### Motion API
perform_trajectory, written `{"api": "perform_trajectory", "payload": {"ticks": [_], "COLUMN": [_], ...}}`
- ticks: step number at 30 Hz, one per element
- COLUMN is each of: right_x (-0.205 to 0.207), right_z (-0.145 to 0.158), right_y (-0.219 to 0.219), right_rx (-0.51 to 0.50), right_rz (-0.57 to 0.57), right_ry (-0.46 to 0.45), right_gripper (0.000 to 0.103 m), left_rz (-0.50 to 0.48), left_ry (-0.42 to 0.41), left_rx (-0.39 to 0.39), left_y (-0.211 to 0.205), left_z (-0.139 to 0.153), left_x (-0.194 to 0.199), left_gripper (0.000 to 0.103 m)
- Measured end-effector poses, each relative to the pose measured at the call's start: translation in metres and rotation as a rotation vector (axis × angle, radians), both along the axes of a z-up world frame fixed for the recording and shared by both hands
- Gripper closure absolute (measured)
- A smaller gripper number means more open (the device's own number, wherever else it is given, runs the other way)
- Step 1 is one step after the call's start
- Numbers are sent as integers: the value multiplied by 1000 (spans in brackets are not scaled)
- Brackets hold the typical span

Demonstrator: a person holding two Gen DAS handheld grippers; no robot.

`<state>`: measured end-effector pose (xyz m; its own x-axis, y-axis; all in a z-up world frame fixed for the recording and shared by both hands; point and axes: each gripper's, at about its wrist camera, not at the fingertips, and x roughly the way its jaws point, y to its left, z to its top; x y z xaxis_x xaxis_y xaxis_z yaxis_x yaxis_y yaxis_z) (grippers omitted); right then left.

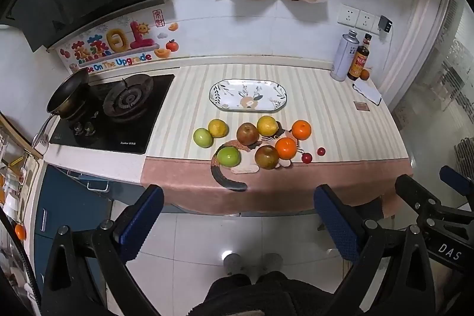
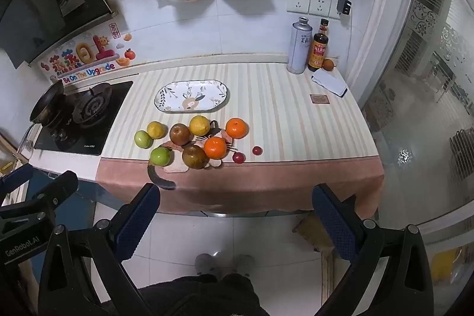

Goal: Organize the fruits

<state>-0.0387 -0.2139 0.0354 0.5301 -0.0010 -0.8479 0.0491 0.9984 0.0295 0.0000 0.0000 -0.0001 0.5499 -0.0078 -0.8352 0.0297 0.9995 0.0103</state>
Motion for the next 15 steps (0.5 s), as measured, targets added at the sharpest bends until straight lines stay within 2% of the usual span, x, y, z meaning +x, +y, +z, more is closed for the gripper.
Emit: {"api": "perform_trajectory", "payload": {"ticks": [15], "right_x": [5], "right_z": [1], "right_y": [5], "right_rx": [-3], "right_rz": [5], "right_ry": [1], "right_gripper": [0], "left_rz": [8], "left_ry": [-2], "left_rx": [3], "left_y": [5], "left_z": [1], "left_x": [2], "left_gripper": [0]}}
